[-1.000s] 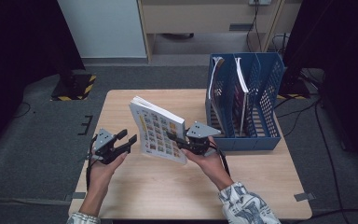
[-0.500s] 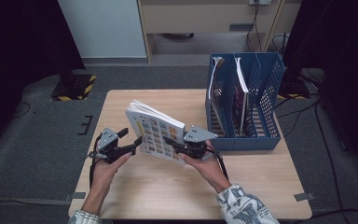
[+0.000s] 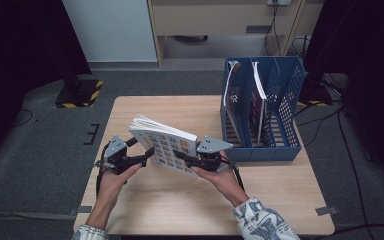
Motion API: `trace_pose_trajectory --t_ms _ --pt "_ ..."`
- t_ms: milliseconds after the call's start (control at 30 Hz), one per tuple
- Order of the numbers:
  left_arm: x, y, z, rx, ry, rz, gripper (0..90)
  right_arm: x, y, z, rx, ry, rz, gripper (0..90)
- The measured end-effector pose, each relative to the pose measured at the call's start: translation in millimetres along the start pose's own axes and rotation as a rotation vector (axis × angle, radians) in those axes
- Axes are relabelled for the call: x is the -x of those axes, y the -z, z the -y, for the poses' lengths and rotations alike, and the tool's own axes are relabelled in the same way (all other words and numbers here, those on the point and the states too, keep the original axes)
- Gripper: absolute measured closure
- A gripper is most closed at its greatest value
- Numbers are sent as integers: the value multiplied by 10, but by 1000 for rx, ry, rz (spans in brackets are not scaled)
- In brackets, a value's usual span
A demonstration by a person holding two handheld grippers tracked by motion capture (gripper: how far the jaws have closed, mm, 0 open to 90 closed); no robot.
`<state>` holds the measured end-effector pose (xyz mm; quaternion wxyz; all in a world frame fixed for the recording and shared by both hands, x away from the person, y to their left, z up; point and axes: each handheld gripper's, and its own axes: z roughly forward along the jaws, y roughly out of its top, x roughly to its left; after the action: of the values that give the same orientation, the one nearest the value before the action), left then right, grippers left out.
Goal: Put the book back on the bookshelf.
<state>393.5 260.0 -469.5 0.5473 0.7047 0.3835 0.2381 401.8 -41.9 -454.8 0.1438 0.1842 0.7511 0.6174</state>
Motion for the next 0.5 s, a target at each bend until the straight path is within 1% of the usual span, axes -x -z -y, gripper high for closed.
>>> trace_pose_trajectory --t_ms 33,67,133,167,267,300,400,433,500 --pt "5 -11 -3 -2 -4 8 158 -3 -4 6 0 3 -7 712" --pt "9 -22 -4 -6 -3 16 151 -17 -8 9 -4 16 -3 719" --pt "25 -41 -1 -7 -1 31 125 -22 -8 7 -7 19 -1 732" --pt "33 -52 1 -7 -4 34 114 -24 -9 6 -7 32 1 734" --pt "53 -69 3 -11 -11 42 106 -23 -7 6 -8 30 0 736" --pt "65 -78 5 -13 -16 46 106 -22 -5 8 -5 33 -15 737" --pt "67 -80 7 -14 -20 53 106 -26 -4 6 -6 36 -25 736" --pt "58 -78 10 -13 -17 59 106 -27 -3 6 -8 36 -39 734" --pt "52 -77 12 -11 -11 79 122 -25 -3 8 -6 29 -44 732"
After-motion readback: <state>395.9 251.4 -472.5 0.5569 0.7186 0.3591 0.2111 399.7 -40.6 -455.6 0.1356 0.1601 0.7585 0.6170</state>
